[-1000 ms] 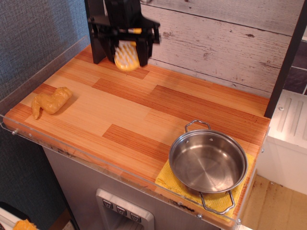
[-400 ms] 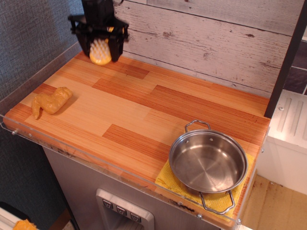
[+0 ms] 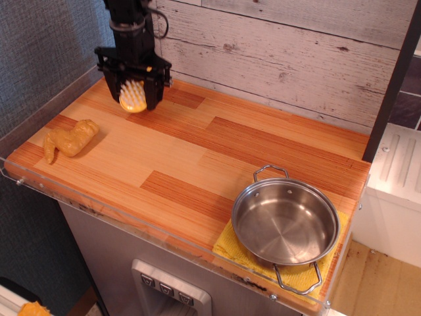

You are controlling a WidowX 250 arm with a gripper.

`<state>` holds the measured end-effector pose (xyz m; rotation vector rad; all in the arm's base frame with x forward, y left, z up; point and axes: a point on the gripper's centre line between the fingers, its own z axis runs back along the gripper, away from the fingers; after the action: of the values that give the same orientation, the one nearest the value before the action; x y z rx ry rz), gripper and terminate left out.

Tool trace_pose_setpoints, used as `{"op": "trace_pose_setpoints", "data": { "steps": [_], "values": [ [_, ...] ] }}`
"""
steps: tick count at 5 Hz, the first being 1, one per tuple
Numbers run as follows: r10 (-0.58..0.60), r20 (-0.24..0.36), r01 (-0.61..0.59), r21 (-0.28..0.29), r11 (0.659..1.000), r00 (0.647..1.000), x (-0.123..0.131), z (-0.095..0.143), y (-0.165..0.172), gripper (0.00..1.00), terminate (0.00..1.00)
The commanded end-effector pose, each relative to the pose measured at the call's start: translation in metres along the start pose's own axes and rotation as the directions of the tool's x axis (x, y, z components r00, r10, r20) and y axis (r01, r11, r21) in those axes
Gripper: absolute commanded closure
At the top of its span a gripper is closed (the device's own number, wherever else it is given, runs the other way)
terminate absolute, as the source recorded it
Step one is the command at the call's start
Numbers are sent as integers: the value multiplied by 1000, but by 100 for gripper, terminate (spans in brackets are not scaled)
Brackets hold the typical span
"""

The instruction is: Move the yellow brush from right to left side of the table

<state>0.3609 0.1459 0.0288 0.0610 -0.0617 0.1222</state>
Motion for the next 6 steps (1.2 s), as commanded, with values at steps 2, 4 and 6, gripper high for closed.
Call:
{"op": "trace_pose_setpoints", "data": {
  "steps": [2,4,6],
  "values": [
    [-25,32,25,-11,1000,999,2,4,0,0,0],
    [-60,178,63,-7,998,982,-24,89,-15,0,0],
    [-74,122,82,-65,995,990,-62,112,-66,0,0]
  ]
}}
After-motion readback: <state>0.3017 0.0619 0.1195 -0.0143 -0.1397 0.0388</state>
